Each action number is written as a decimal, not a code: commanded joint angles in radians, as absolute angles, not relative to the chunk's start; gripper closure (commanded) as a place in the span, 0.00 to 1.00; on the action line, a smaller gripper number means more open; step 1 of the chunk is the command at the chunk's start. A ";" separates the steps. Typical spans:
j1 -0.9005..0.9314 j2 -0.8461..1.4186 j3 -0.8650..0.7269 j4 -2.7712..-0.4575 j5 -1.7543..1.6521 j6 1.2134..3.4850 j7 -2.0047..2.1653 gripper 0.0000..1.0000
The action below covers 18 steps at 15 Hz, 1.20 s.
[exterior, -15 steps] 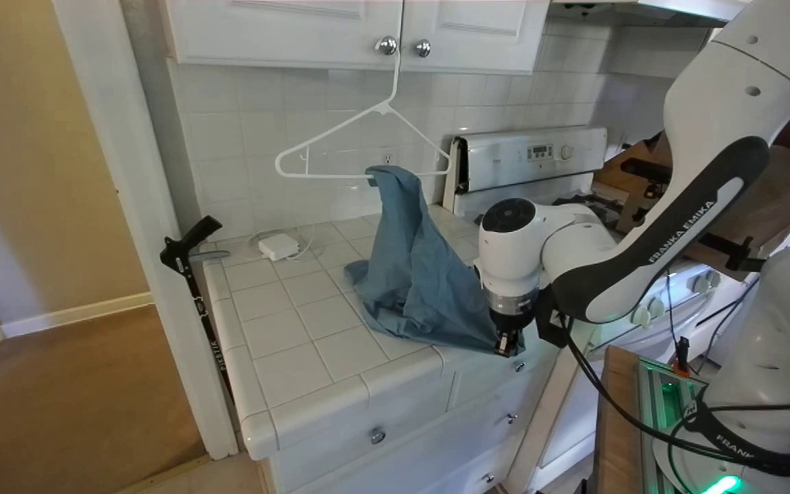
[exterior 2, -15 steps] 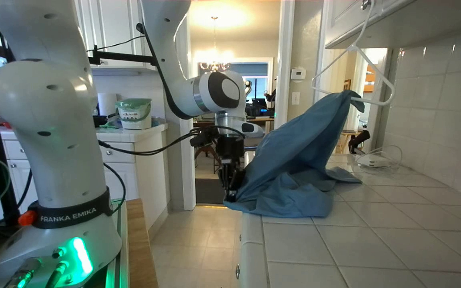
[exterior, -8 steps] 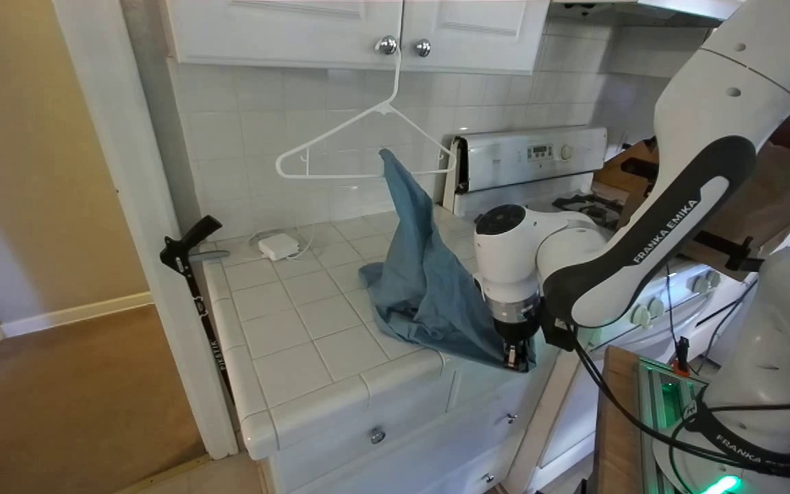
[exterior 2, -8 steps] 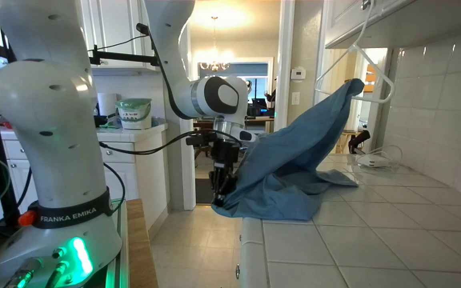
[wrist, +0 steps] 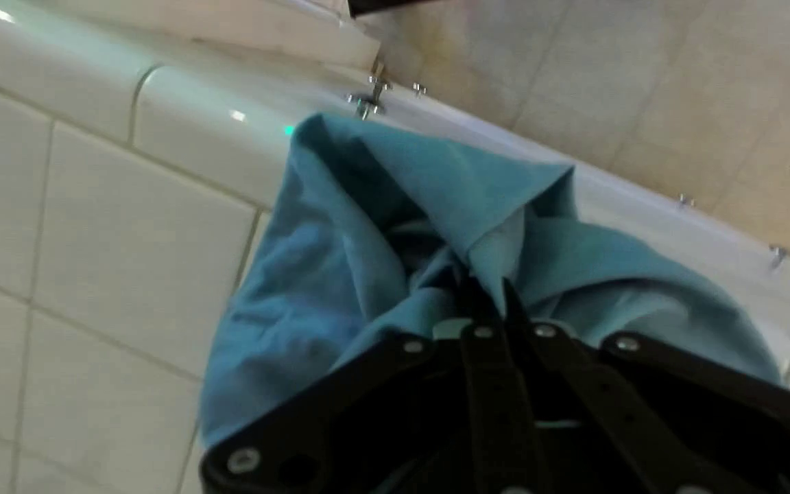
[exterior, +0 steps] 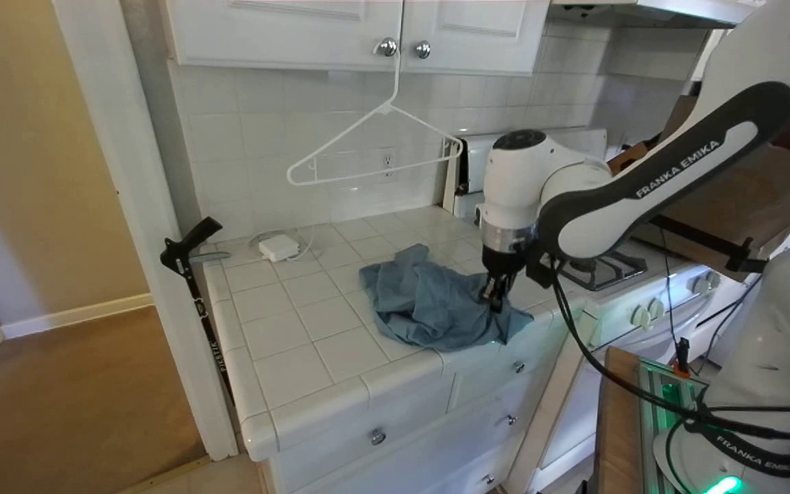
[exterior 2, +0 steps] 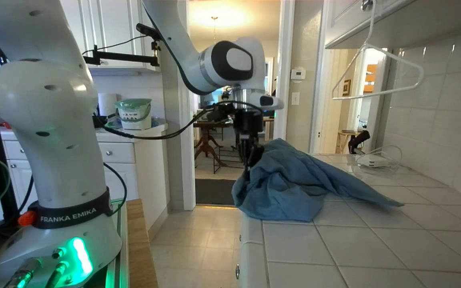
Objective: Move the blue object to the counter
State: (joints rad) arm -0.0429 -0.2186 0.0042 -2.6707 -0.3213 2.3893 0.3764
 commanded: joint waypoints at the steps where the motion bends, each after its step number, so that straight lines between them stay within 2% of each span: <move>1: -0.111 -0.322 -0.014 -2.587 -0.321 2.396 0.377 0.99; 8: -0.335 -0.196 0.065 -2.512 -0.597 2.745 0.693 0.99; 10: -0.452 -0.163 0.123 -2.495 -0.740 2.785 0.846 0.99; 13: -0.518 -0.098 0.149 -2.464 -0.916 2.795 1.079 0.99; 18: -0.506 0.015 0.162 -2.427 -1.048 2.780 1.289 0.99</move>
